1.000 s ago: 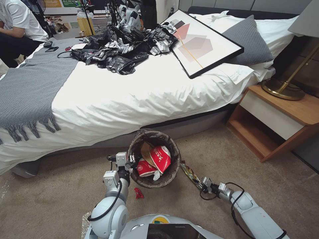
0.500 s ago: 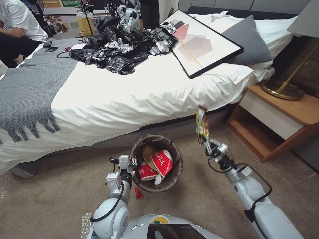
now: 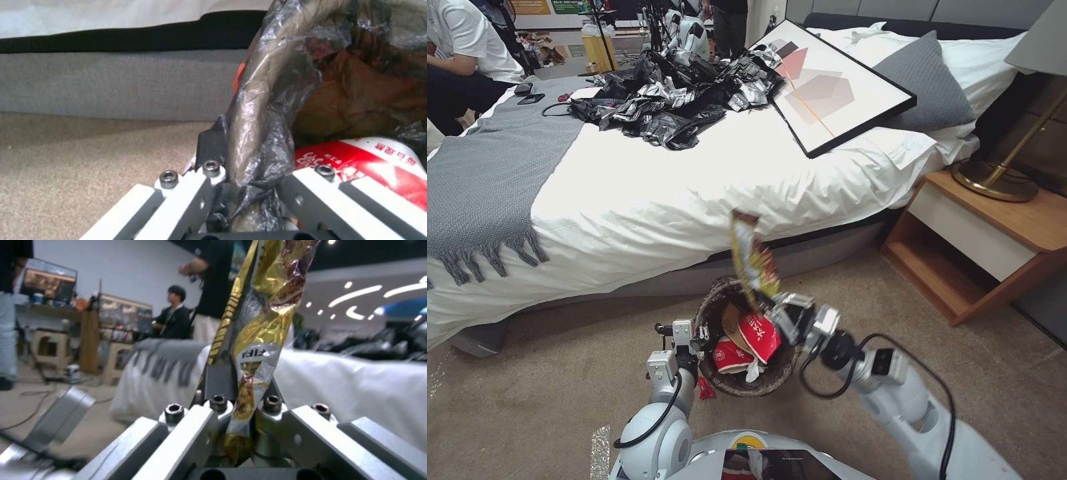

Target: Pick up the trash bin, then pick up the garbage from the floor and place it into the trash bin.

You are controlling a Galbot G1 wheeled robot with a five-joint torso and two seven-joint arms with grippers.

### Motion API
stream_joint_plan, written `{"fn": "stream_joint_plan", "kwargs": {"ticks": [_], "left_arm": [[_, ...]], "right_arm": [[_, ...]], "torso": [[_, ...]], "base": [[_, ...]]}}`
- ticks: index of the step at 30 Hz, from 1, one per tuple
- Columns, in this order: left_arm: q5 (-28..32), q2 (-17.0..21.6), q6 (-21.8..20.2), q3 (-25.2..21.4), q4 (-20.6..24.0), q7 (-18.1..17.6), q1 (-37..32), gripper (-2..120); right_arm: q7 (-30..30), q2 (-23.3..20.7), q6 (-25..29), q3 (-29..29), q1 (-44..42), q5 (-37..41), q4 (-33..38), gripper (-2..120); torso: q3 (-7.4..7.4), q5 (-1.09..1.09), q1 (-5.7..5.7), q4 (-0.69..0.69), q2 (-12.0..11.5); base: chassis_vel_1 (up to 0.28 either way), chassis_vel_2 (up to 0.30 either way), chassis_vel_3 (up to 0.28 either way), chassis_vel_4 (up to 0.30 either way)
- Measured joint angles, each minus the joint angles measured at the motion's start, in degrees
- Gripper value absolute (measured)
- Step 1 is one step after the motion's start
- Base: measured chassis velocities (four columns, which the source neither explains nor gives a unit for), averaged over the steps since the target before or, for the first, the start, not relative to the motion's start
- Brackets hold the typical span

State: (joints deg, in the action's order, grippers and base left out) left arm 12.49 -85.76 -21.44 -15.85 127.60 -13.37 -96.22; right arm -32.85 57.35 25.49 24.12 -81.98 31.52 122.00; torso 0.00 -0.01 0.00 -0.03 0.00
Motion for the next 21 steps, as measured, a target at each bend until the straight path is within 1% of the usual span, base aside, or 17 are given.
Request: {"fn": "stream_joint_plan", "kwargs": {"ticks": [1,2,3,4,6,7,10,13,15,21], "left_arm": [[0.2,0.0,-0.3,0.2,0.0,0.0,-0.1,3],[0.8,0.1,-0.9,0.4,0.0,-0.1,-0.2,3],[0.8,0.1,-0.9,0.4,0.0,-0.1,-0.2,3],[0.9,0.1,-1.1,0.4,0.0,-0.2,-0.3,3],[0.9,0.2,-1.4,0.3,0.0,-0.3,-0.3,3],[0.9,0.2,-1.4,0.3,0.0,-0.3,-0.3,3],[1.0,0.2,-1.6,0.2,0.3,-0.4,-0.3,3],[1.0,0.2,-1.7,0.2,0.4,-0.5,-0.3,3],[1.0,0.1,-1.7,0.2,0.6,-0.5,-0.2,3],[1.2,0.3,-1.8,-0.1,1.0,-0.6,-0.1,3]], "right_arm": [[0.1,-0.5,-0.3,-2.2,-0.2,-1.0,0.8,0],[0.7,-1.3,-0.9,-6.9,-0.3,-2.9,1.2,0],[0.7,-1.3,-0.9,-6.9,-0.3,-2.9,1.2,0],[1.0,-1.6,-1.1,-9.0,-0.3,-3.8,1.2,0],[1.5,-1.9,-1.5,-13.7,-0.1,-6.3,-0.5,0],[1.5,-1.9,-1.5,-13.7,-0.1,-6.3,-0.5,0],[1.9,-1.9,-1.2,-17.8,0.0,-8.9,-4.6,0],[1.9,-1.9,-0.9,-18.6,-0.1,-9.6,-6.4,0],[1.9,-1.8,-0.1,-19.3,-0.1,-10.5,-9.5,0],[2.1,-2.0,0.7,-18.4,0.1,-11.3,-12.7,0]], "torso": [[0.0,0.0,0.0,0.03,0.0],[0.0,0.01,0.0,0.04,0.0],[0.0,0.01,0.0,0.04,0.0],[0.0,-0.01,0.0,0.04,0.0],[0.0,0.01,0.0,0.03,0.0],[0.0,0.01,0.0,0.03,0.0],[0.0,0.01,0.0,0.03,0.0],[0.0,0.01,0.0,0.03,0.0],[0.0,0.01,0.0,0.03,0.0],[0.0,0.01,0.0,0.03,0.0]], "base": [[0.0,0.0,0.0,0.0],[0.0,0.0,0.0,0.0],[0.0,0.0,0.0,0.0],[0.0,0.0,0.0,0.0],[0.0,0.0,0.0,0.0],[0.0,0.0,0.0,0.0],[0.0,0.0,0.0,0.0],[0.0,0.0,0.0,0.0],[0.0,0.0,0.0,0.0],[0.0,0.0,0.0,0.0]]}}
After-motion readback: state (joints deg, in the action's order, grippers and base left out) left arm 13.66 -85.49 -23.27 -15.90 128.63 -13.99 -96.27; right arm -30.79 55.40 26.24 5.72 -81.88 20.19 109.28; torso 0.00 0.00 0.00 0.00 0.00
